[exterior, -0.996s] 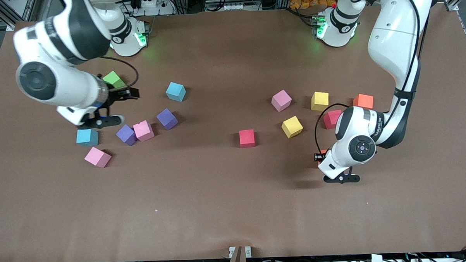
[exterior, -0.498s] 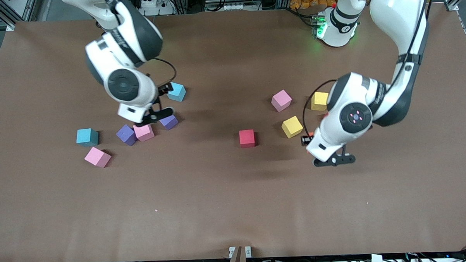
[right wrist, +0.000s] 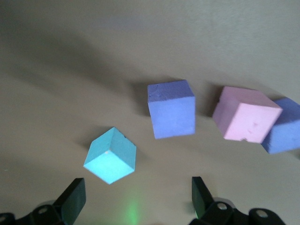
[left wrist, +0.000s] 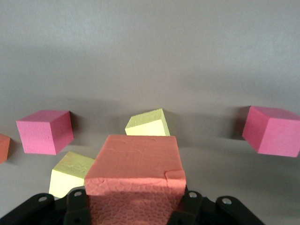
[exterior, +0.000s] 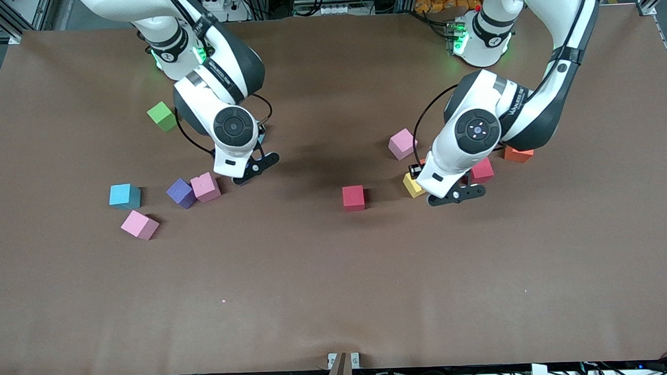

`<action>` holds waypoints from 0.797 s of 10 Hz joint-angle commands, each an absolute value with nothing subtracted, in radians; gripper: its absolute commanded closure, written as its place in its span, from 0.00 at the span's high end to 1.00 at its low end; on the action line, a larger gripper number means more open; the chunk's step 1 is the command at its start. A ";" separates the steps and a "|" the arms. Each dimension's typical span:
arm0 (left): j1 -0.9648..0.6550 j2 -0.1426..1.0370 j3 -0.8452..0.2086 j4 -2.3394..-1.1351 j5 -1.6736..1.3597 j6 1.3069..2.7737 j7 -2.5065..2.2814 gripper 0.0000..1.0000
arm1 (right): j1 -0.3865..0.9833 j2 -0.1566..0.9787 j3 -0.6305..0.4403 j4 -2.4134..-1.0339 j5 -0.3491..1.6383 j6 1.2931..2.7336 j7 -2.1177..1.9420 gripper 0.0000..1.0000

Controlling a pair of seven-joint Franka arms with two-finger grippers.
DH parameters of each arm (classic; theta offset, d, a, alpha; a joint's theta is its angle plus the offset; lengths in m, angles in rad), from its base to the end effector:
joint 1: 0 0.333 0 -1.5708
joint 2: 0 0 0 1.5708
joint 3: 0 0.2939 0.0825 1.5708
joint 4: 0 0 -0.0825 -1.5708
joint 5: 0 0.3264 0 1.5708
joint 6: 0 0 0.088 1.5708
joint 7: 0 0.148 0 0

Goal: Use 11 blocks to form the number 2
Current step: 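Hold the orange cube with the left gripper while the right gripper reaches the purple cube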

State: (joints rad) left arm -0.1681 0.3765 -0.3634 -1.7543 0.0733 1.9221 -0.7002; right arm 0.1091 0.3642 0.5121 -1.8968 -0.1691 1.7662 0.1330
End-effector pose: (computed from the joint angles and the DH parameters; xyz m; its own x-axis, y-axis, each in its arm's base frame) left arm 0.4934 -0.2673 0.3214 0.9716 0.1512 -0.1822 0.1416 -0.9878 -0.0647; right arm 0.4193 0.2669 0.2819 0.7630 0.4849 -0.4275 0.5431 -0.8395 0.0170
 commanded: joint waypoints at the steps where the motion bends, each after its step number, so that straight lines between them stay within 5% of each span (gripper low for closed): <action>1: -0.155 0.380 -0.365 -1.784 0.052 1.951 -0.709 0.00 | 0.072 0.351 0.525 -1.995 -0.192 1.848 0.109 1.00; 8: -0.123 0.402 -0.362 -1.802 0.054 1.965 -0.710 0.00 | 0.011 0.354 0.523 -2.043 -0.212 1.960 0.046 1.00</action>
State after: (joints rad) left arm -0.1261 0.4115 -0.3582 -1.7888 0.0729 1.9594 -0.7010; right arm 0.0328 0.3696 0.5116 -2.0214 -0.1979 1.9265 0.0826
